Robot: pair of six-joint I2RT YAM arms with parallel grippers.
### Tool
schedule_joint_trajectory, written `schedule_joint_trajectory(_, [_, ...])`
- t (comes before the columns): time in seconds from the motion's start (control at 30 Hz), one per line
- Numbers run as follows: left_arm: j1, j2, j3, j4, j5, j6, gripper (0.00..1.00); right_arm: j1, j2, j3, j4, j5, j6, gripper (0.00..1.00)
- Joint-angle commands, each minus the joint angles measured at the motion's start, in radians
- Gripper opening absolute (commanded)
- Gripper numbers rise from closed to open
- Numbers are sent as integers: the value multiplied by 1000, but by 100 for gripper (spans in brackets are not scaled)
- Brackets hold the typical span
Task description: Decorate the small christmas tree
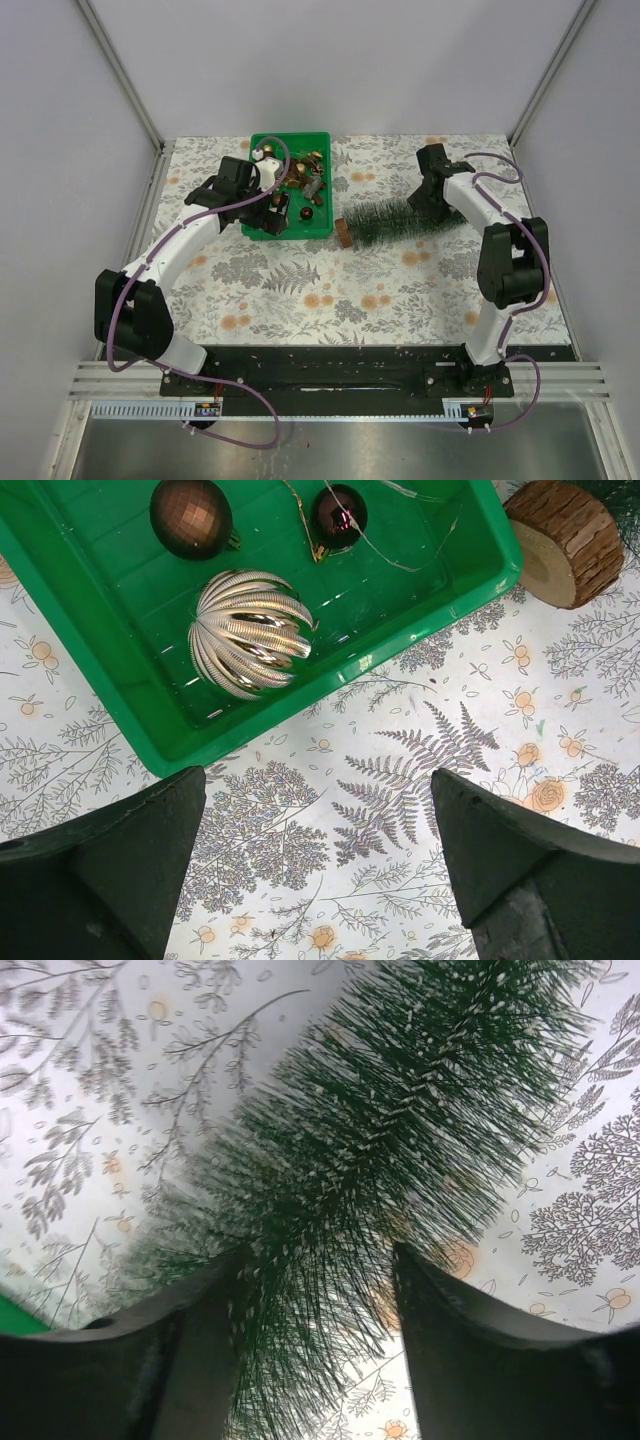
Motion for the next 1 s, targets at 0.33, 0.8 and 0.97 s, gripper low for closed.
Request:
schedule_joint_trajectory(0.33, [-4, -49, 30, 10, -13, 17, 99, 1, -48, 149, 73, 10, -155, 0])
schedule_joint_trajectory(0.8, [-4, -52, 27, -13, -39, 8, 99, 372, -416, -249, 559, 196, -499, 0])
schedule_joint_trajectory(0.97, [-4, -61, 8, -14, -44, 3, 99, 461, -504, -376, 627, 280, -476, 0])
